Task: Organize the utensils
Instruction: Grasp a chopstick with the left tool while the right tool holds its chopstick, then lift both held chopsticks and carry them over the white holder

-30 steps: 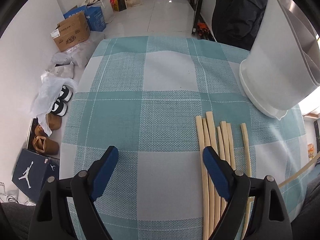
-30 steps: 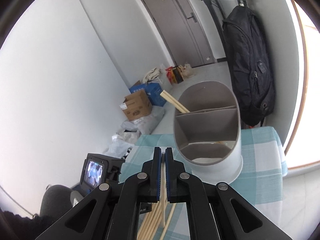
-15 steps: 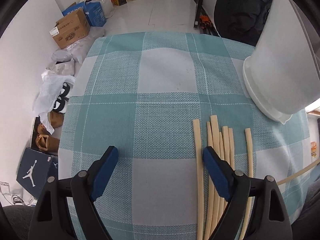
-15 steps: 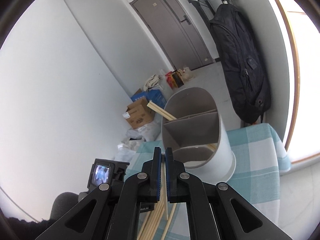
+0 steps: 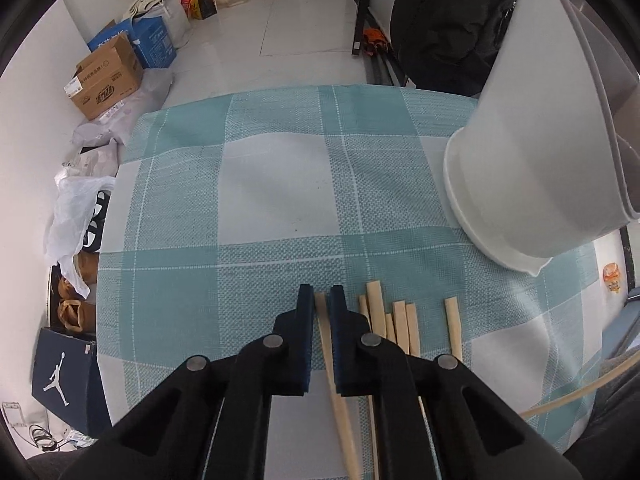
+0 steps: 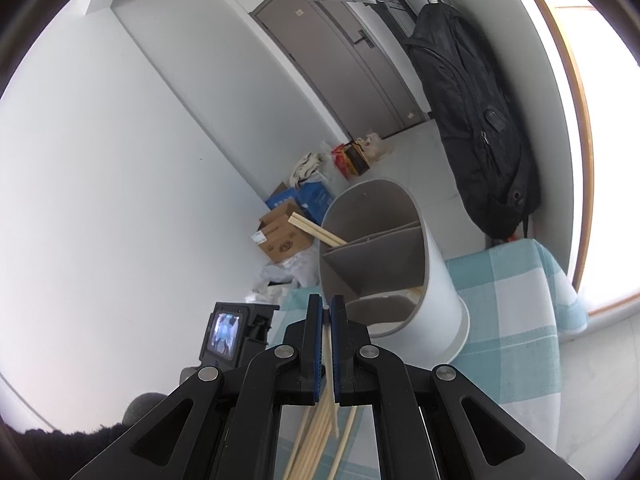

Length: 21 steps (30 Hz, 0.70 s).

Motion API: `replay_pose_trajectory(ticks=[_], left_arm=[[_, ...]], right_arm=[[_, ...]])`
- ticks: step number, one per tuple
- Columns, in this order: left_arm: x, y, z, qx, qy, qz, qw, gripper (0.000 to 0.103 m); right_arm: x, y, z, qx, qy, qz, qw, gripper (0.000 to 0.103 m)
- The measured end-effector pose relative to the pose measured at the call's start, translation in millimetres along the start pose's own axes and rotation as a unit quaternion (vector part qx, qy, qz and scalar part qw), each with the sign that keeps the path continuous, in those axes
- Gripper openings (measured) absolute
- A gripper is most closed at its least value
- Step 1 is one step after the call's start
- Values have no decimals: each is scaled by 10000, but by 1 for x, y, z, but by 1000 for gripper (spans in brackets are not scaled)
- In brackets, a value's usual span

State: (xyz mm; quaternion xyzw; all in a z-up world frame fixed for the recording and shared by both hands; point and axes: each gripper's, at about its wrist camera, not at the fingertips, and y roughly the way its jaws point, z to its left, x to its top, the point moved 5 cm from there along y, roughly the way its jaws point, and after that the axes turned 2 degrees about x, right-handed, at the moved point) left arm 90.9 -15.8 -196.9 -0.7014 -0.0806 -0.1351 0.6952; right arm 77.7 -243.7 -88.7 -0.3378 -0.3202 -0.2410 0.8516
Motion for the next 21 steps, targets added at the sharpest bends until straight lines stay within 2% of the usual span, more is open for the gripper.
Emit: replay_pose_trajectory(ticks=[4,10,14,21], left_arm=[[3,-4,10,-59,-289,-172,9994,3],[0,-59,27,-140,-875,-1249,9882,2],[-6,-96,28,-213,-911,-1872,9779,3],[-9,-122,31,-507,-971,-2340,9660,2]], right_arm=[[-1,-1,-1,-94,-7,-13,10000,3],[-6,-2,2,-115,-72,-43,9999,3],[-8,-3,11,-153,-257,-131,9995,3],[-17,-6,28,-273,-537,-177,9980,3]])
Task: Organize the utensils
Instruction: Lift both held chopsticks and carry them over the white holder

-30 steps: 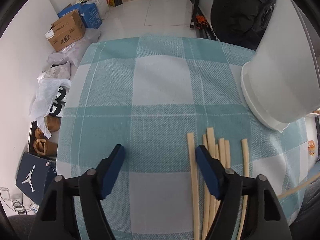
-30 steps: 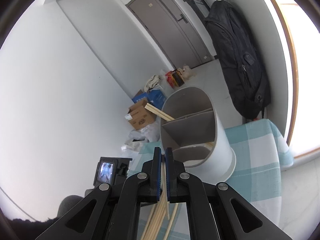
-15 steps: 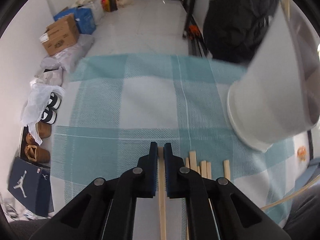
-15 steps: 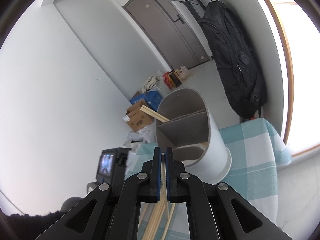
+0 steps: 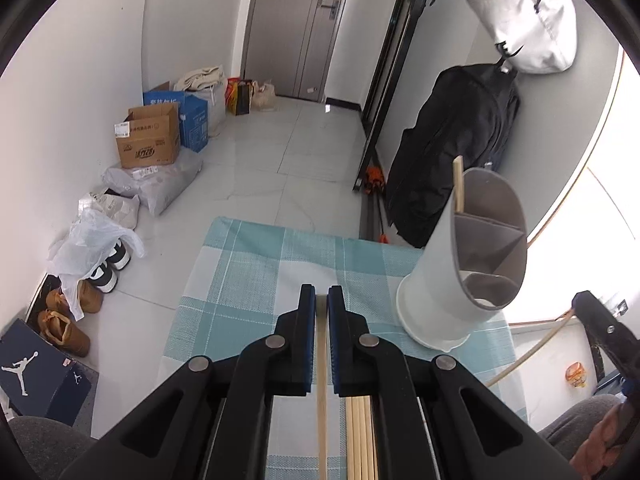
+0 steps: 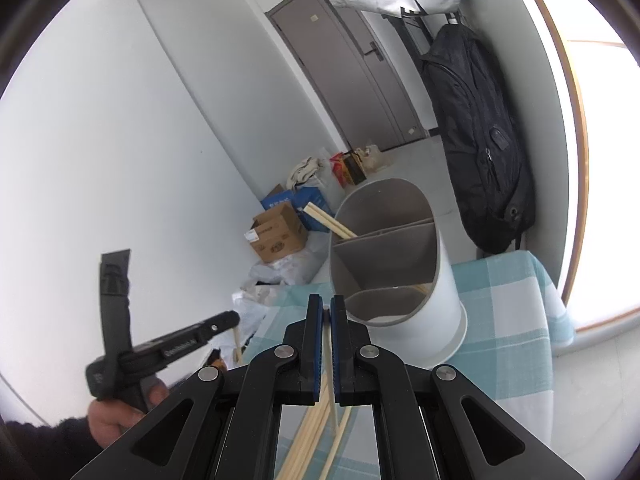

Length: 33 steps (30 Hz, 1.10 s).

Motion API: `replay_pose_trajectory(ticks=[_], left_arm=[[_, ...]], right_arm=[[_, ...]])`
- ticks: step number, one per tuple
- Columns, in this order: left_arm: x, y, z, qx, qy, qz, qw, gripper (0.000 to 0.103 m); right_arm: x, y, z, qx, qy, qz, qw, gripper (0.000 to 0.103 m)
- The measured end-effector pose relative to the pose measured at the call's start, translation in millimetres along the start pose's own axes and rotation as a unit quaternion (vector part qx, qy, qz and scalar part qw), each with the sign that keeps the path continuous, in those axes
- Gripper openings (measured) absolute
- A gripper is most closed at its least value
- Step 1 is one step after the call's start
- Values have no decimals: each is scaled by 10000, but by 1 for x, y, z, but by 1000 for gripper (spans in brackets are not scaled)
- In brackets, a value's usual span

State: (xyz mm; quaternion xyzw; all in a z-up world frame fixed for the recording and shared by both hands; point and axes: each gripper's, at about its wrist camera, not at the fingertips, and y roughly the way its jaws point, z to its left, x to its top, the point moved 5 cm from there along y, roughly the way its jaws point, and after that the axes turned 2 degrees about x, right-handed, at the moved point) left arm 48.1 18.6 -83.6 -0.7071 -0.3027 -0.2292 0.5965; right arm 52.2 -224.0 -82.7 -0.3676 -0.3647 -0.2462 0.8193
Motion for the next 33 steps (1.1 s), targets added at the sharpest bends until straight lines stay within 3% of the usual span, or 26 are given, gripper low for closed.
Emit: replay_pose_trajectory(ticks=[17,33], left_arm=[[18,-38,-15,-407,173,-350,9984,2],[62,-77,-59,-783,464,-554,9943,2]], right_arm=[[3,-2,38,-138,-484,-62,9987,3],[77,-33,40,-157,-619,-443,9970,3]])
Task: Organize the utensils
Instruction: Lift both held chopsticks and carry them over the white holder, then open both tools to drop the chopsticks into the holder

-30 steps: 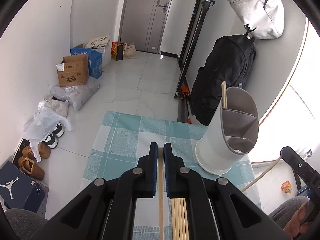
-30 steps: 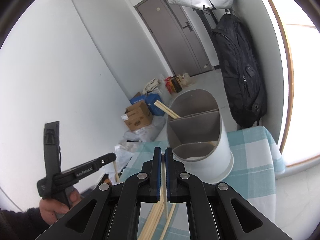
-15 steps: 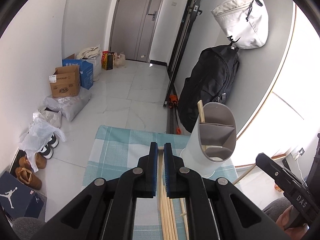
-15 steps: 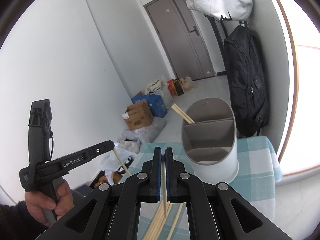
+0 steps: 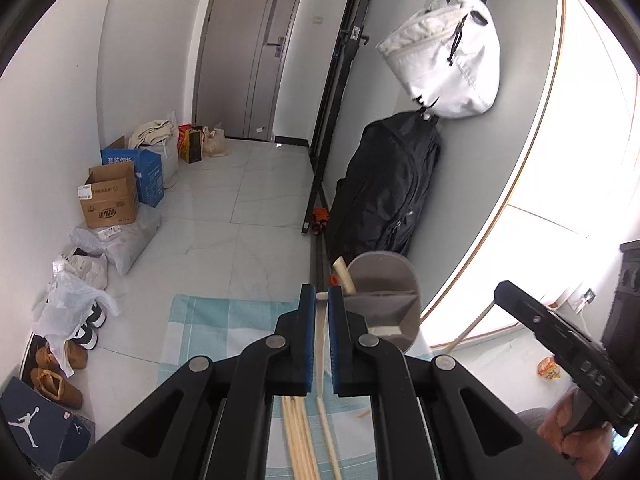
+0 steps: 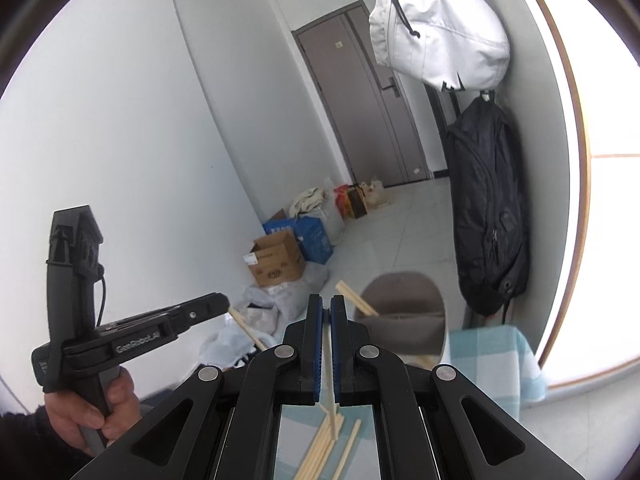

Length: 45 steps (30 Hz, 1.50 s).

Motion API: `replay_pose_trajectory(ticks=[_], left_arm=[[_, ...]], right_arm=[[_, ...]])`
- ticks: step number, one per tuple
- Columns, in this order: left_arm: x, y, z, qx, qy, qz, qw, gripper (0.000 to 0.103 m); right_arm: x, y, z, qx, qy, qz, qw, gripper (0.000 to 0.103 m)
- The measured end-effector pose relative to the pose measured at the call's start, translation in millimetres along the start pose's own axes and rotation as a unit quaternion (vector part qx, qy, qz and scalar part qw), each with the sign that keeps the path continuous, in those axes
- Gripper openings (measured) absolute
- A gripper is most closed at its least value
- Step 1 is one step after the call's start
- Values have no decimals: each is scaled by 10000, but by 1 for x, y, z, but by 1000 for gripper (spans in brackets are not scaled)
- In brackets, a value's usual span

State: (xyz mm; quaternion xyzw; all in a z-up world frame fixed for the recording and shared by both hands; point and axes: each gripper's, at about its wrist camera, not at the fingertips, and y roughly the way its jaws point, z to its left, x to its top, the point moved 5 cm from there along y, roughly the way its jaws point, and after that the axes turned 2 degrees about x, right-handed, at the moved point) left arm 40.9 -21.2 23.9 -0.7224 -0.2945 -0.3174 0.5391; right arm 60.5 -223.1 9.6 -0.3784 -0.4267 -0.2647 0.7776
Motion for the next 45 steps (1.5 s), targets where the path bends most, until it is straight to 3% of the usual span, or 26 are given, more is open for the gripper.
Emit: replay_pose_trajectory(ticks=[10,15,22,33,41,45], left_arm=[[65,-25,-35,-419,119,-210,9988,2],[95,-21,-43,-499,87,-308,9982,2],[111,4,-36,-558,-188,-345,9977,2],[78,75,-9,-740,-492,75,9960,2],[60,98,4,-975,-642,353,9925,2],[53,107,12,-1081,-731,492,9902,2]], right_arm=[[74,-14,-4,-82,-218,-314,9992,3],[103,-9,-11,-200,-237,-478,9984,3],[132,18,-16,-381,-613,-384,9967,3],[116,81,-29,-387,-949,211,9945,3],[83,128,-20,-264,-1325,867,9870,3],[68,144,-22,-91,-1107,1141,9872,3]])
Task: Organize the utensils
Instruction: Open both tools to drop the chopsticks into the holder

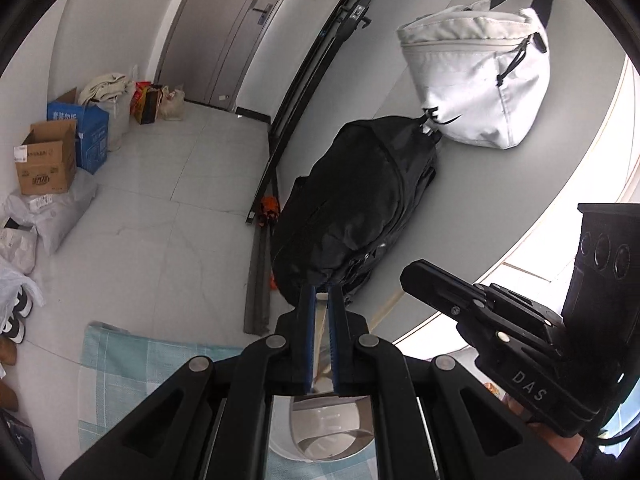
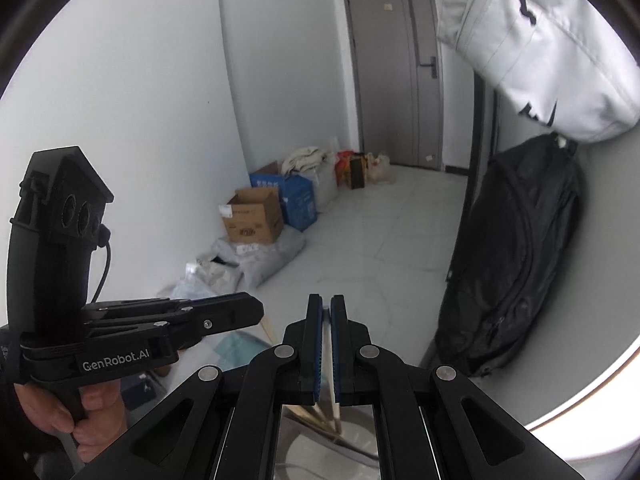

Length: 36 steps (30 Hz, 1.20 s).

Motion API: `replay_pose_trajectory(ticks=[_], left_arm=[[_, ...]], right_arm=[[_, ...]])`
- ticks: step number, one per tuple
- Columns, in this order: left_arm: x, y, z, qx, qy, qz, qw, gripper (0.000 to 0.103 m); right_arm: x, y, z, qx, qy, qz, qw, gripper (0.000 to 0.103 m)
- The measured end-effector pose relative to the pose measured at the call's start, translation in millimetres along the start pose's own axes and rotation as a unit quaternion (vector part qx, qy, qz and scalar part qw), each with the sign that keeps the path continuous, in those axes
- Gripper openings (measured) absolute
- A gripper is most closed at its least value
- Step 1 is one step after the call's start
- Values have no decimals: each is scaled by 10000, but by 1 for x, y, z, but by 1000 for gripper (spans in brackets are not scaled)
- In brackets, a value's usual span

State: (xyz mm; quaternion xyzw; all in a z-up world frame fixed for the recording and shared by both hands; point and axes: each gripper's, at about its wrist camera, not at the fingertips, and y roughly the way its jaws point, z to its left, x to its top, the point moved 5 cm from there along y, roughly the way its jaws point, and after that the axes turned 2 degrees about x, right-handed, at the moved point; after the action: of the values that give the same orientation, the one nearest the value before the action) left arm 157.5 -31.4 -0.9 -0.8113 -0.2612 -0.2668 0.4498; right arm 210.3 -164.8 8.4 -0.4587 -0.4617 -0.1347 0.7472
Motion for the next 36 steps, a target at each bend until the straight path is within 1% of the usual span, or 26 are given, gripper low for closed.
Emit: replay_pose_trajectory(ticks=[3,4,5,6,7,8,9,10,12,14,16,18,19,21,25,28,36], left_arm=[[-2,9,7,-219,-191,317,9991,2],[-2,11,10,-216,-214,387,9988,3],[-2,11,11,-216,-227,428,9986,7],[-1,10,12,-195,-214,443,9986,23],[-1,8,14,-146,-215,452,9986,35],[0,7,16,-111,-265,431,9987,59],[0,3,20,-121,-362,352,9987,64],[2,-1,24,-122,-472,248,9985,64],[3,-5,27,5,-516,243,9984,64],[2,-10,28,54,-532,220,9983,64],[1,-16,29,122,-523,146,9985,64],[-1,-20,28,224,-509,111,9984,64],[-2,-23,28,245,-508,88,9984,64],[-3,-30,26,358,-452,26,9983,64],[-5,-42,22,578,-272,-137,9979,64],[-7,-52,17,640,-163,-224,9976,64],[-18,-75,6,907,185,-405,9949,65]], right_arm=[[-4,6,-11,416,568,32,9975,6],[-6,5,-15,541,773,14,9955,6],[-6,3,-19,579,918,-23,9941,6],[-6,1,-22,613,1017,-81,9929,6],[-6,-1,-23,690,1095,-121,9915,7],[-8,-3,-24,791,1218,-144,9893,7],[-7,-4,-24,802,1283,-156,9884,8],[-9,-8,-25,814,1383,-197,9868,12],[-12,-13,-27,877,1535,-275,9839,17],[-14,-21,-28,809,1627,-377,9826,24],[-15,-29,-28,797,1678,-446,9816,34],[-17,-39,-27,744,1735,-507,9807,42],[-19,-43,-25,742,1750,-542,9803,44],[-20,-49,-21,742,1733,-594,9803,45],[-22,-59,-10,704,1685,-669,9809,56],[-26,-65,-2,700,1675,-706,9808,63],[-33,-81,17,749,1599,-771,9813,65]])
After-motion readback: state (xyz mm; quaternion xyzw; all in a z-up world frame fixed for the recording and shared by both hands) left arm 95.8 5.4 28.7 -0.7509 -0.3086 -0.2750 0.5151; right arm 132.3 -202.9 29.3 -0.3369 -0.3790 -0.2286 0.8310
